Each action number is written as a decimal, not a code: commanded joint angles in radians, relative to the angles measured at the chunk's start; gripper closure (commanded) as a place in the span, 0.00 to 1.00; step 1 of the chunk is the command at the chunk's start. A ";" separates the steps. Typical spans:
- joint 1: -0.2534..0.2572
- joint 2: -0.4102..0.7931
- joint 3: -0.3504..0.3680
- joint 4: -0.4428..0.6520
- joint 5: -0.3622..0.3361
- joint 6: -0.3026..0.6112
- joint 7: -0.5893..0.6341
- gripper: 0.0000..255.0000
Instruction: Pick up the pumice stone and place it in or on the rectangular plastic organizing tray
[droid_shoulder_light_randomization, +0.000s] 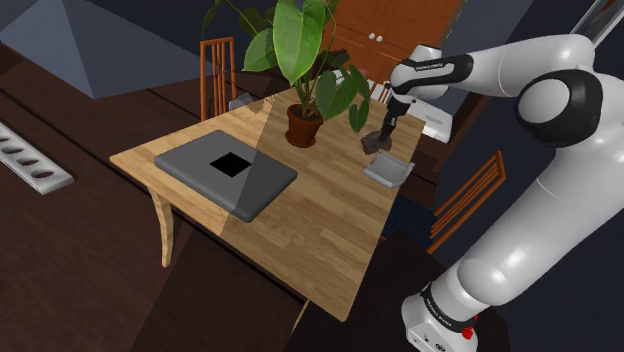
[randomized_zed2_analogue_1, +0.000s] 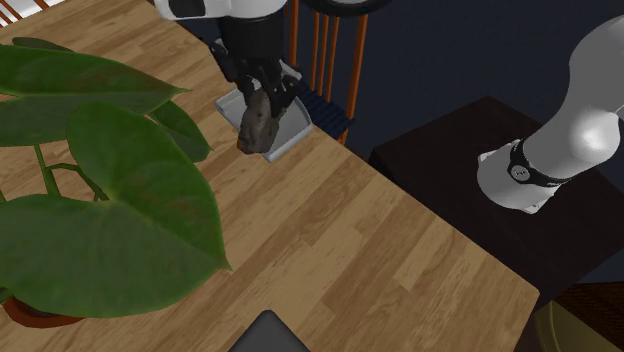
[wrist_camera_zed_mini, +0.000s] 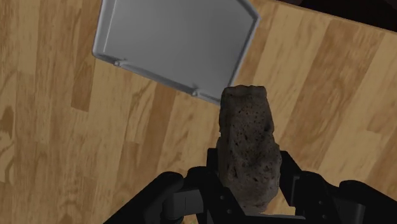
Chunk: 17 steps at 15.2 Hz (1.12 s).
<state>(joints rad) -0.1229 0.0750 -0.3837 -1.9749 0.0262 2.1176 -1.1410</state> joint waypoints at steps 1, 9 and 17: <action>-0.027 0.017 -0.021 0.020 0.013 -0.004 -0.055 1.00; -0.150 0.138 -0.087 0.176 0.096 -0.058 -0.269 1.00; -0.224 0.236 -0.101 0.238 0.157 -0.037 -0.375 1.00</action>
<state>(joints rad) -0.3457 0.3084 -0.4858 -1.7283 0.1806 2.0679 -1.5130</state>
